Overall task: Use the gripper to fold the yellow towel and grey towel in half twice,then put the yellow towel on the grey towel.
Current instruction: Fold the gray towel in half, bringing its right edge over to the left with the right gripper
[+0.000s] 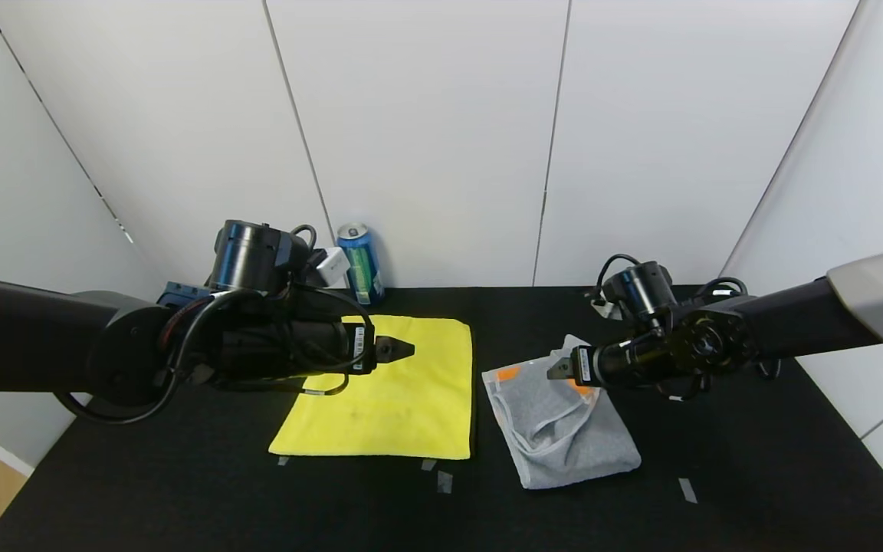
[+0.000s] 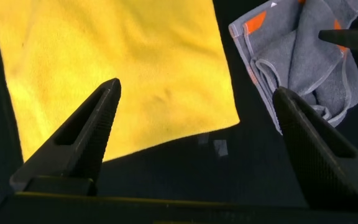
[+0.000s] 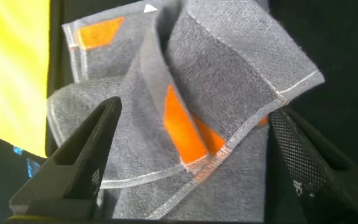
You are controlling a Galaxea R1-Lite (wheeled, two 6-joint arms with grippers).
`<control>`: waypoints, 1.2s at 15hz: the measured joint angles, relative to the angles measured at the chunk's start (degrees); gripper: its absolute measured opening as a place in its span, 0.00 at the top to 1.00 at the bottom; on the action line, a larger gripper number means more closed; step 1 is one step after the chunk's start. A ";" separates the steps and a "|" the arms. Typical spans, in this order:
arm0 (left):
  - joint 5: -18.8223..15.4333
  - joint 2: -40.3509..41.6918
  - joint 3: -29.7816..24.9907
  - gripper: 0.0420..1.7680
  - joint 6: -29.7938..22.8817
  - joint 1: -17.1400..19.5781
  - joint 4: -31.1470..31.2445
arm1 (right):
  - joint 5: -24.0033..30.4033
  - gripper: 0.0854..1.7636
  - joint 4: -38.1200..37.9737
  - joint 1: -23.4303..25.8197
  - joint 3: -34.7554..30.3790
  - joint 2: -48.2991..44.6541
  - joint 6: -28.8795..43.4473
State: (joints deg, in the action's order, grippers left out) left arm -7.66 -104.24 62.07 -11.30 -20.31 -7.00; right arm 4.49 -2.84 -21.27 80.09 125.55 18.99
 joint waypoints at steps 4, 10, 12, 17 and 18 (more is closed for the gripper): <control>0.00 0.00 0.07 0.03 -0.02 0.06 0.00 | -0.02 0.04 -0.05 -1.79 0.52 -0.52 0.09; 0.00 0.09 0.07 0.03 -0.02 0.09 0.09 | 0.02 0.04 -0.49 -4.91 2.05 -2.18 0.24; 0.00 0.17 0.07 0.03 -0.02 0.09 0.07 | 0.05 0.04 -0.77 -6.14 3.56 -2.21 0.30; 0.00 0.24 0.13 0.03 0.02 0.17 0.07 | 0.07 0.04 -0.71 -9.16 7.25 -0.52 1.10; 0.00 0.24 0.13 0.03 0.02 0.17 0.09 | 0.11 0.04 -0.71 -9.86 8.35 -0.02 1.85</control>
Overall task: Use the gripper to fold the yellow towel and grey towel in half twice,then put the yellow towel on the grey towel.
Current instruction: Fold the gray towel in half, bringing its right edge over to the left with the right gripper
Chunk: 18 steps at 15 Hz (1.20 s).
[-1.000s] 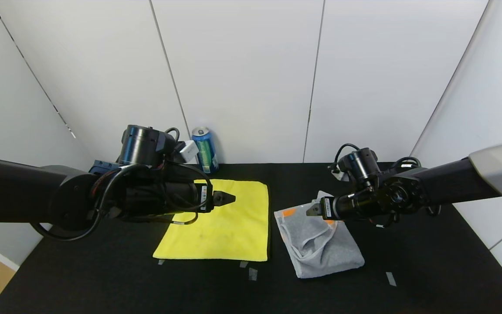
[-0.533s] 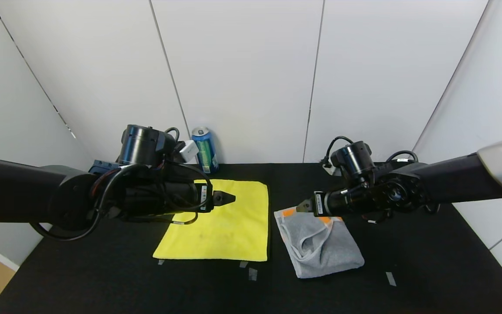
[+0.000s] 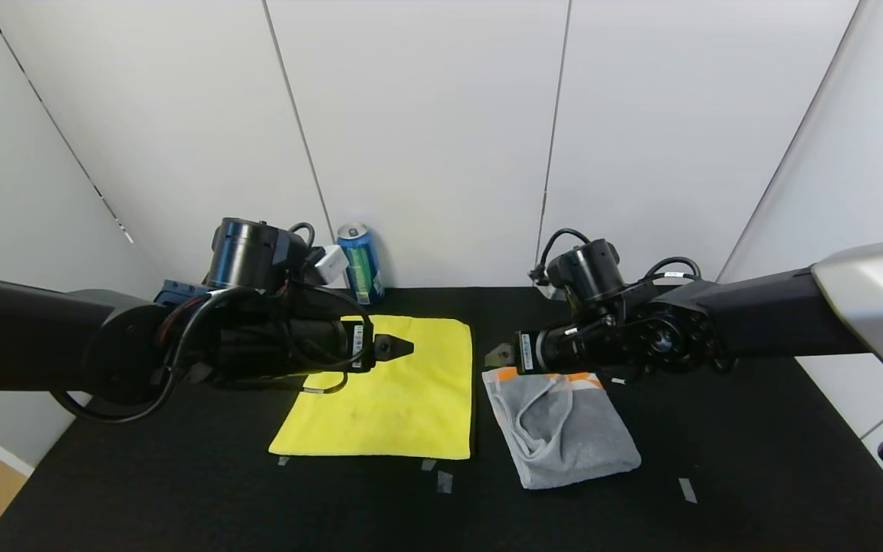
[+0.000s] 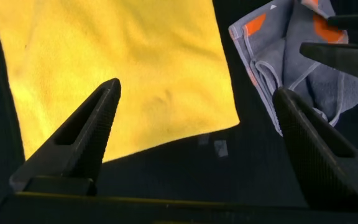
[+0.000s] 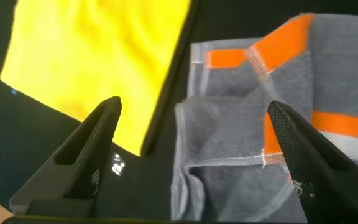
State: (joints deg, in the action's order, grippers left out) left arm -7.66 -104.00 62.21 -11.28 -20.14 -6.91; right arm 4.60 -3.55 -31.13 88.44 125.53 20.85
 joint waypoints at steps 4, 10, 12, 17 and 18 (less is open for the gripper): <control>0.00 0.00 0.00 0.03 0.06 0.00 0.00 | 0.05 0.04 0.10 -2.40 6.07 3.02 2.26; 0.02 0.00 -0.06 0.03 0.06 -0.04 -0.01 | 0.05 0.04 0.00 -3.80 9.85 5.01 3.67; 0.02 0.09 -0.09 0.03 0.06 -0.04 -0.01 | -0.02 0.04 -0.33 -3.80 9.72 4.07 3.69; 0.00 0.33 0.11 0.03 0.04 0.38 0.22 | -0.06 0.04 -4.83 -5.17 9.37 0.22 3.67; 0.00 0.52 0.11 0.03 0.01 0.51 0.24 | -0.09 0.04 -6.60 -6.02 9.30 -0.48 3.69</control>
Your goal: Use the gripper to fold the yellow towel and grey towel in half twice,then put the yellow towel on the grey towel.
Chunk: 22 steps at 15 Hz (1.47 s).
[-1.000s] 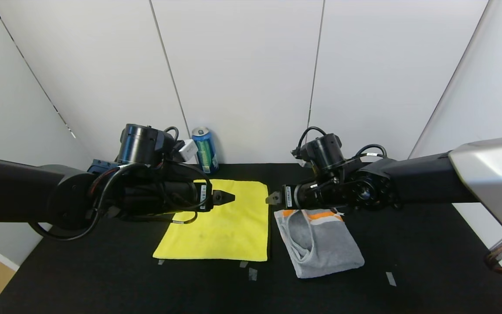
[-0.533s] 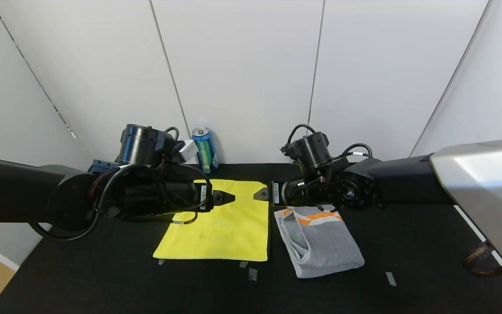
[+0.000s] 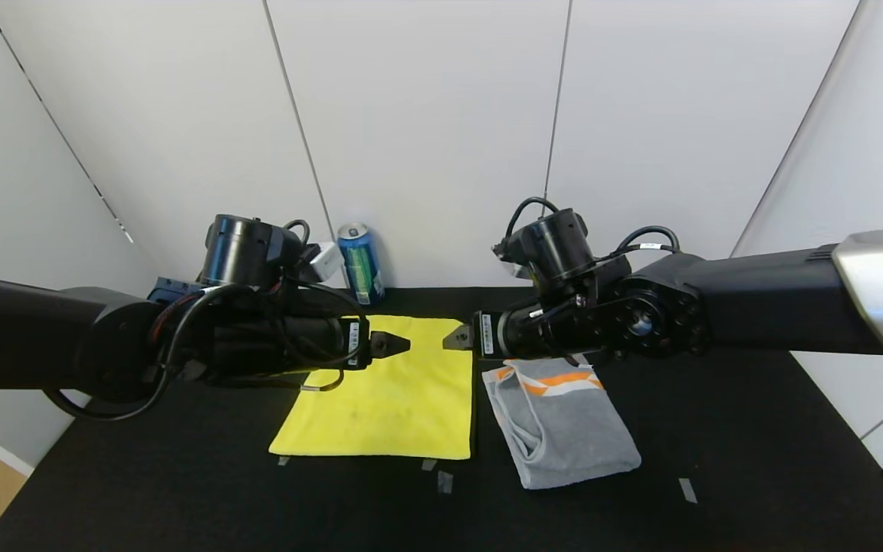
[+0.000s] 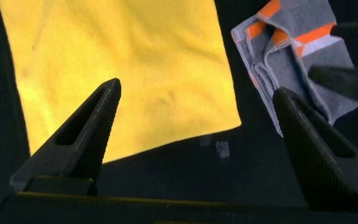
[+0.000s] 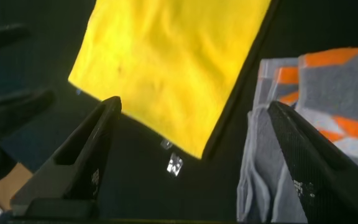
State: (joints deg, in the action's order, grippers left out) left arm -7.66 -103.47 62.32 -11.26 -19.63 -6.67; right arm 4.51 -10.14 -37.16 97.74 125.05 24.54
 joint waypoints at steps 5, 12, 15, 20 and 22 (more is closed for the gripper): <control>0.00 1.22 0.80 0.03 1.90 3.95 0.24 | -0.39 0.03 -4.04 -4.62 0.02 -1.65 0.94; -0.04 2.49 2.28 0.03 4.97 11.12 4.53 | -1.40 0.03 -7.16 -7.11 0.24 2.54 1.05; -2.46 2.65 3.06 0.03 4.75 15.47 12.54 | -2.08 0.03 -7.18 -7.24 0.60 4.67 1.02; -10.95 0.67 2.34 0.03 7.24 23.31 22.30 | -2.08 0.03 -7.27 -7.55 2.23 7.20 3.29; -11.06 -0.99 1.32 0.03 7.55 24.42 22.50 | -2.08 0.03 -7.36 -7.57 2.47 7.75 3.38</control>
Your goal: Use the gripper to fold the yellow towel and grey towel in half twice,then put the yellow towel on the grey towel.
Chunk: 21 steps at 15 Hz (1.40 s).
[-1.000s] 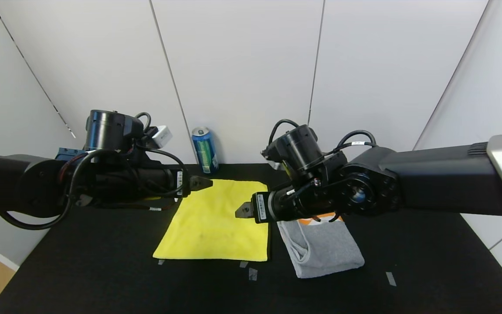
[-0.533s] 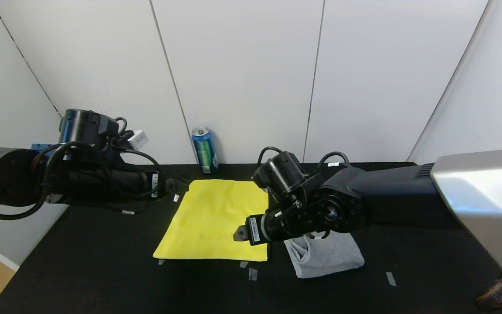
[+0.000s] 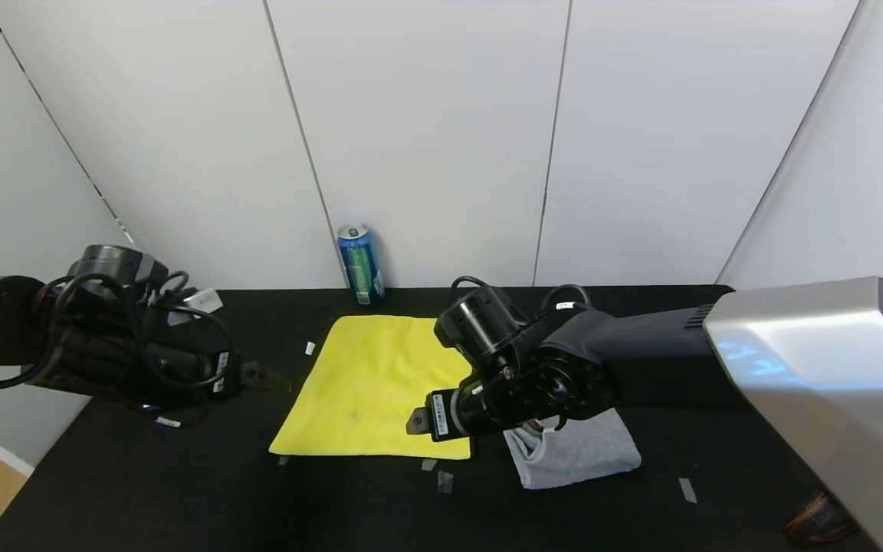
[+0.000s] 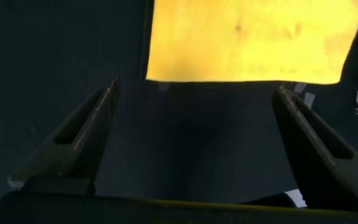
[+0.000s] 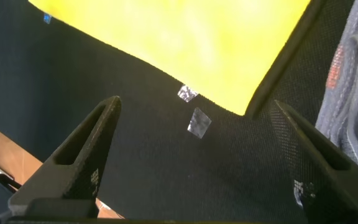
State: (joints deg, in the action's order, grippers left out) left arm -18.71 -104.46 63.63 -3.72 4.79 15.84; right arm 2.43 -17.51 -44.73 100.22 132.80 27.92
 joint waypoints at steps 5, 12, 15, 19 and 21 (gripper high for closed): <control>-0.13 -6.05 -2.19 0.03 2.00 0.88 -0.40 | 0.02 0.03 -1.18 0.50 0.17 0.61 1.58; -3.71 -10.92 -2.65 0.03 6.31 -0.41 -0.98 | 0.00 0.03 -1.21 0.94 0.35 0.94 2.24; -4.00 -11.74 -2.47 0.03 6.36 -0.59 -1.06 | -0.02 0.03 -1.23 0.83 0.27 0.99 2.60; -3.56 -12.90 -1.87 0.03 6.45 -0.59 -2.79 | 0.00 0.03 -1.23 0.82 0.16 1.01 2.62; -3.04 -13.53 -2.06 0.03 6.45 -0.57 -5.22 | 0.00 0.03 -1.23 0.72 0.16 1.01 2.65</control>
State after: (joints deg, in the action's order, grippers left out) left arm -21.75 -117.99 61.57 2.73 4.22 10.62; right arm 2.43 -18.74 -44.01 100.38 133.82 30.56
